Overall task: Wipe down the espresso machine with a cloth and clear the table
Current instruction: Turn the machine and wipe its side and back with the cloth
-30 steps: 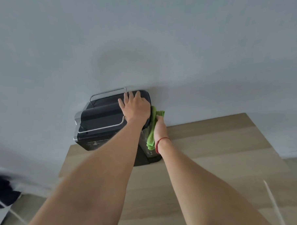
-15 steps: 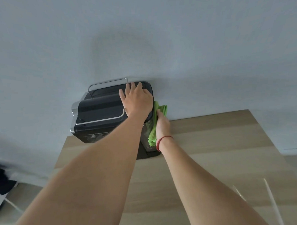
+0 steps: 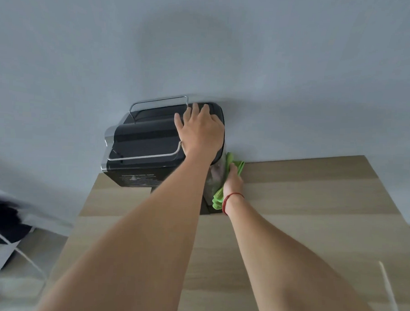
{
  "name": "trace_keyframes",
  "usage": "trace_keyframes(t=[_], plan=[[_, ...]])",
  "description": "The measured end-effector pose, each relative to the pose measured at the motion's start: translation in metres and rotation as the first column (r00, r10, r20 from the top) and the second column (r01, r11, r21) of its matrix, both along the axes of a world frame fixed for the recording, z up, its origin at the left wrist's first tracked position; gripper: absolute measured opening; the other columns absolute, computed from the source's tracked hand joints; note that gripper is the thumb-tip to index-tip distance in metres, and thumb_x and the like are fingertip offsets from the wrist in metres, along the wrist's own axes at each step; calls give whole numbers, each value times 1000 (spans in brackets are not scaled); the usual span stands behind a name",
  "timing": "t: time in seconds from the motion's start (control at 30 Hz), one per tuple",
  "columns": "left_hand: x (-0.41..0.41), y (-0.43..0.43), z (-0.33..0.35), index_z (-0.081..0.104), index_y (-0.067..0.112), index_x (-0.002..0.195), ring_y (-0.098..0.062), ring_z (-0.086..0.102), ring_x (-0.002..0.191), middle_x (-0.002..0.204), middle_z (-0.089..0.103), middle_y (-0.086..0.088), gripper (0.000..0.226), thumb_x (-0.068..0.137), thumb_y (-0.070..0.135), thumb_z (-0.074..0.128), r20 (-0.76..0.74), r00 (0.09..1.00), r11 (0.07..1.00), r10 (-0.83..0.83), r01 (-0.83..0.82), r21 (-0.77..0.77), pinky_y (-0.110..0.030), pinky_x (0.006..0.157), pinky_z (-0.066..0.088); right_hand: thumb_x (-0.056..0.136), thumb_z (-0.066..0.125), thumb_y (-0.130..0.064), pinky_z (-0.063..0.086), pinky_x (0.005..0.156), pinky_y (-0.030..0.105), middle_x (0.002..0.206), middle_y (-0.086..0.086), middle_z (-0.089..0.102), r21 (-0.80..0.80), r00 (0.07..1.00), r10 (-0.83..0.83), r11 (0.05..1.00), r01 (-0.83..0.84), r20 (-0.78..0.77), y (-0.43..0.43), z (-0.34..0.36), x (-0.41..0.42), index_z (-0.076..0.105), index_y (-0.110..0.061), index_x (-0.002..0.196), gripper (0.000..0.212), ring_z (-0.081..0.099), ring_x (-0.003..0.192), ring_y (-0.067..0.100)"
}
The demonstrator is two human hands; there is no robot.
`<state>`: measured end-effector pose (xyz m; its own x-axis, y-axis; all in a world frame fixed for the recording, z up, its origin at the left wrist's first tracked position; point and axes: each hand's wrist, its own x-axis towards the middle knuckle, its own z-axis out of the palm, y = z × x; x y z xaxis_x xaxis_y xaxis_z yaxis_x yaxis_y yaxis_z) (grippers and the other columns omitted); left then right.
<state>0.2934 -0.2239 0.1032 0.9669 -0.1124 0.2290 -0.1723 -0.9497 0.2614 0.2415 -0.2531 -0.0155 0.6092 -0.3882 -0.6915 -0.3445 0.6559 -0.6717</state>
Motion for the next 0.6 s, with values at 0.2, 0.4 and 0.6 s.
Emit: trace_keyframes(t=[0.2, 0.4, 0.6], plan=[[2, -1, -4, 42, 19, 143, -22, 23, 146, 154, 35, -3, 47, 99, 25, 28, 25, 1000, 1000, -4, 4, 23, -45, 121, 3, 94, 40, -46, 48, 80, 33, 115, 14, 61, -4, 994, 71, 997, -72, -78, -6, -24, 9, 57, -8, 127, 54, 61, 90, 28], [-1, -1, 0, 41, 20, 144, -23, 22, 146, 156, 32, -4, 47, 100, 26, 28, -6, 1000, 1000, -4, 4, 25, -45, 121, 3, 96, 22, -51, 44, 100, 36, 129, 0, 58, 170, 994, 4, 985, -22, 105, -10, 10, 7, 53, -21, 133, 57, 56, 119, 26], [-4, 1, 3, 39, 18, 146, -23, 20, 147, 157, 30, -5, 48, 100, 26, 27, -26, 1000, 999, -18, 19, 30, -46, 121, 2, 90, 32, -43, 53, 68, 36, 77, 12, 63, 118, 977, 139, 980, -159, 160, -36, 43, 2, 67, -12, 81, 47, 60, 69, 29]])
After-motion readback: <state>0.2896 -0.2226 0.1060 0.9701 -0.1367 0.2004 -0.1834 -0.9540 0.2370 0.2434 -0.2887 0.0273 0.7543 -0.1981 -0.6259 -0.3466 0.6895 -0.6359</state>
